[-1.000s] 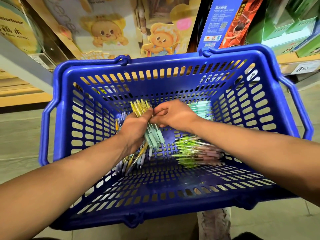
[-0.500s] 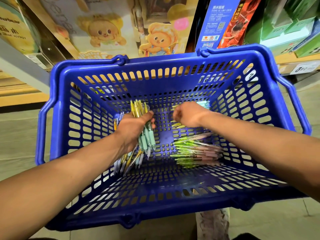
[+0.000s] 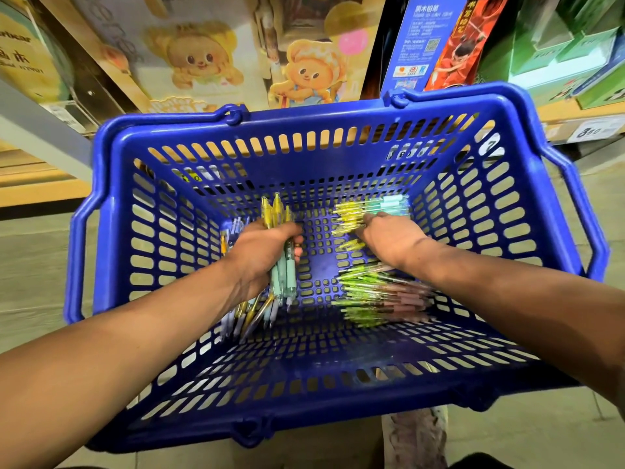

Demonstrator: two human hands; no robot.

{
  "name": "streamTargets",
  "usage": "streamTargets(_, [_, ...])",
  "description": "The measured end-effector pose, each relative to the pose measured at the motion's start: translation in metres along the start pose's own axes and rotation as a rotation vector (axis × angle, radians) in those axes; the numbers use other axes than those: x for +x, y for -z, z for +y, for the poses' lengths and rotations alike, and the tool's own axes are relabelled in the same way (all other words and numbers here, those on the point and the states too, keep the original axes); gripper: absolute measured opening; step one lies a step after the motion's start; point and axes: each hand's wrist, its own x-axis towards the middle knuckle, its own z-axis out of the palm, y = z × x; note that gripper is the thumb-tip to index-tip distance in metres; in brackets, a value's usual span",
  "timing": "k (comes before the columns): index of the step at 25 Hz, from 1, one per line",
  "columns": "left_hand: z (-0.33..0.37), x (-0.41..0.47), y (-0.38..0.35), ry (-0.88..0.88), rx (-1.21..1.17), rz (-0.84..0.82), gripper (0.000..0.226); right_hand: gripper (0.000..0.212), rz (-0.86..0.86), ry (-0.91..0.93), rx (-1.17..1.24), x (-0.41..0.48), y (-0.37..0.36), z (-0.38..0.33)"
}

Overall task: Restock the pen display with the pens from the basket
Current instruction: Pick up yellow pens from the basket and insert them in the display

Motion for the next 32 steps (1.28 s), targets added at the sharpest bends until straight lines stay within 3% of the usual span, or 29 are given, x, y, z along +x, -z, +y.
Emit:
streamTargets(2, [0.0,-0.002,-0.001,-0.007,0.024,0.008,0.008,0.038,0.009,0.014,-0.004,0.0,0.0,0.001])
streamTargets(7, [0.0,-0.005,0.0,0.0,-0.006,-0.016,0.013,0.04,0.07,0.067,0.051,0.001,0.007,0.004])
streamTargets(10, [0.001,-0.004,0.002,-0.002,-0.052,-0.041,0.025,0.043,0.057,0.015,0.654,0.006,0.019,-0.003])
streamTargets(13, [0.0,-0.003,0.002,-0.011,-0.079,-0.032,0.057,0.028,-0.05,0.02,1.183,0.007,0.036,-0.013])
streamTargets(14, [0.0,-0.003,0.002,-0.02,-0.082,-0.025,0.053,0.02,-0.089,0.043,1.334,0.006,0.04,-0.017])
streamTargets(16, [0.0,-0.006,0.001,-0.052,-0.066,-0.019,0.026,0.015,-0.17,0.137,1.647,0.0,0.046,-0.026])
streamTargets(18, [0.0,-0.008,0.0,-0.075,-0.038,-0.015,0.025,0.016,-0.22,0.237,1.875,-0.002,0.047,-0.036])
streamTargets(23, [-0.002,-0.002,0.001,-0.053,0.008,0.036,0.099,0.017,-0.105,0.108,1.95,0.003,0.057,-0.052])
streamTargets(26, [-0.002,-0.001,0.001,-0.085,0.027,0.021,0.111,0.02,-0.079,0.045,2.029,0.001,0.061,-0.05])
streamTargets(28, [-0.002,0.0,0.0,-0.093,0.051,0.036,0.104,0.02,-0.138,0.098,2.12,0.0,0.064,-0.048])
streamTargets(30, [0.0,-0.001,-0.001,-0.086,0.007,0.021,0.073,0.022,-0.174,0.17,2.079,-0.001,0.07,-0.044])
streamTargets(32, [0.002,-0.004,-0.003,-0.094,-0.029,-0.012,0.039,0.025,-0.132,0.185,1.893,-0.001,0.076,-0.036])
